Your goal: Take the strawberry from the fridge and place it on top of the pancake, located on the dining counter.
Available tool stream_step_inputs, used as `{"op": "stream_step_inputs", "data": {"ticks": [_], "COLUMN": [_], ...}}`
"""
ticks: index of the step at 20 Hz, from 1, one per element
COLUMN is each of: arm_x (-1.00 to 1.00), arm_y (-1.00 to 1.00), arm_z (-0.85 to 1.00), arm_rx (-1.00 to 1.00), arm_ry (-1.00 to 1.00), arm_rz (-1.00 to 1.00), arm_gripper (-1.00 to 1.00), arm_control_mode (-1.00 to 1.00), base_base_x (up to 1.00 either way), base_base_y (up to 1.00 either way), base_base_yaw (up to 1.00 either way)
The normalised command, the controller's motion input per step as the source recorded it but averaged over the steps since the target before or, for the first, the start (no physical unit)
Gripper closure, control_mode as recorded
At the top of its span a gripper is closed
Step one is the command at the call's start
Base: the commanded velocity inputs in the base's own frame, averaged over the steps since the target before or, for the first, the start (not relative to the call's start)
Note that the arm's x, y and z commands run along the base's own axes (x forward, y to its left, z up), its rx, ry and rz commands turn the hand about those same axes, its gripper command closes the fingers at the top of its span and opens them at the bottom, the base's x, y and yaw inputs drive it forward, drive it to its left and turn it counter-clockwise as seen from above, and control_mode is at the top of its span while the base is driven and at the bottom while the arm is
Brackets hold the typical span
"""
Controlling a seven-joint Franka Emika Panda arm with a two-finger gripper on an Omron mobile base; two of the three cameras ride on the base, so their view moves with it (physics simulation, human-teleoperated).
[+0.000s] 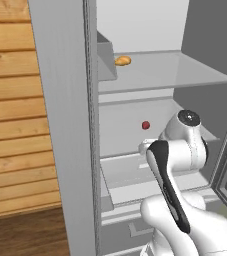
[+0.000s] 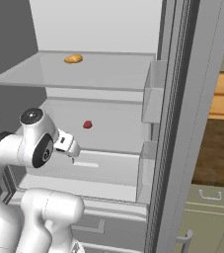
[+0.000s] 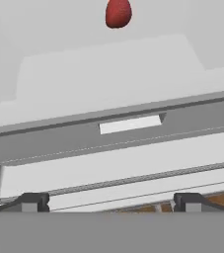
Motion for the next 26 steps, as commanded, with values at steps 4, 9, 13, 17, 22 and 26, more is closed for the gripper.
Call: {"op": "stream_step_inputs", "data": {"ticks": [4, 9, 13, 17, 22, 26], "arm_x": [0.56, 0.58, 0.76, 0.81, 0.72, 0.60], "arm_y": [-0.04, -0.03, -0.06, 0.00, -0.03, -0.12], "arm_z": [0.14, 0.01, 0.17, 0.00, 0.00, 0.00], "arm_rx": [0.08, -0.01, -0.08, -0.02, 0.00, 0.00], "arm_ry": [-0.05, -0.06, 0.03, 0.00, 0.02, 0.00], "arm_rz": [-0.22, -0.12, 0.00, 0.00, -0.02, -0.04], "arm_gripper": [-1.00, -1.00, -1.00, -1.00, -1.00, -1.00], "arm_control_mode": [-1.00, -1.00, -1.00, -1.00, -1.00, -1.00], "base_base_x": [0.00, 0.00, 0.00, 0.00, 0.00, 0.00], "base_base_y": [0.00, 0.00, 0.00, 0.00, 0.00, 0.00], "base_base_yaw": [0.00, 0.00, 0.00, 0.00, 0.00, 0.00]}}
